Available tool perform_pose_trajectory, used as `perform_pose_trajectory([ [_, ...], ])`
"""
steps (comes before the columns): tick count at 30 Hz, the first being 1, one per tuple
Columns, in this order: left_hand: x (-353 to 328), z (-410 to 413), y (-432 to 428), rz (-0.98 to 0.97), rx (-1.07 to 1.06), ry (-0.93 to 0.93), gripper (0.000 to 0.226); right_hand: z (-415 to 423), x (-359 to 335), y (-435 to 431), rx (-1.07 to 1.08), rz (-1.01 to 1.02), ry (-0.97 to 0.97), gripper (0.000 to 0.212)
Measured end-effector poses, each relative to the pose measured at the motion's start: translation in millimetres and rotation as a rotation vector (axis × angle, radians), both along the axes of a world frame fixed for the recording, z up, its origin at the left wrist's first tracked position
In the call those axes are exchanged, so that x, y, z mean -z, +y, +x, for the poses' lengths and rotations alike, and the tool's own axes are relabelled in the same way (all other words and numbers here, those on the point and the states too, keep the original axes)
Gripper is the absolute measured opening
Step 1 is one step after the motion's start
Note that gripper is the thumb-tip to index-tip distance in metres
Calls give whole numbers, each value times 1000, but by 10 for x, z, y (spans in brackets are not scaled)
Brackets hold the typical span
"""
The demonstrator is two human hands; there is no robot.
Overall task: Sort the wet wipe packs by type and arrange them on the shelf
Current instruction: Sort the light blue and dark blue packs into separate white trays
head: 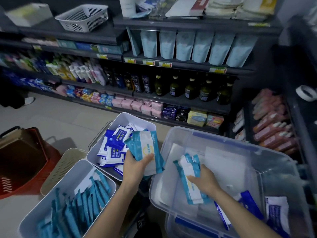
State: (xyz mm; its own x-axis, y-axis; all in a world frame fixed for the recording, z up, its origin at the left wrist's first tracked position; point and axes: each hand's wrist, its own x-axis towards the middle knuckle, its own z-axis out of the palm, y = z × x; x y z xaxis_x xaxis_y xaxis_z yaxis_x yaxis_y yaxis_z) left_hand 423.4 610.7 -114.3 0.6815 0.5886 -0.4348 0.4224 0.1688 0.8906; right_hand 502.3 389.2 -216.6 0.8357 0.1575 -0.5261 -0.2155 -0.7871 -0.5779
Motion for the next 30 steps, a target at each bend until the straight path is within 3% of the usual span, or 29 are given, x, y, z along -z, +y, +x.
perform_pose_trajectory([
  [6, -129, -108, -199, 66, -24, -57, 46, 34, -568, -44, 209, 334, -169, 31],
  [9, -228, -181, -256, 109, -13, -91, 44, -8, -1074, 106, 185, 434, -316, 27],
  [14, -365, -367, -211, 225, 74, -197, 32, -309, -1589, 516, 39, 544, -390, 27],
  [20, -377, -769, 395, 240, 46, -177, 43, -691, -1678, 1226, -39, 519, -377, 28],
  [23, -280, -1130, 795, 248, 11, -133, 37, -916, -1571, 1663, -107, 499, -315, 30],
  [30, 176, -1932, 1578, 269, -109, 171, 34, -1472, -883, 2600, -303, 314, -205, 33],
])
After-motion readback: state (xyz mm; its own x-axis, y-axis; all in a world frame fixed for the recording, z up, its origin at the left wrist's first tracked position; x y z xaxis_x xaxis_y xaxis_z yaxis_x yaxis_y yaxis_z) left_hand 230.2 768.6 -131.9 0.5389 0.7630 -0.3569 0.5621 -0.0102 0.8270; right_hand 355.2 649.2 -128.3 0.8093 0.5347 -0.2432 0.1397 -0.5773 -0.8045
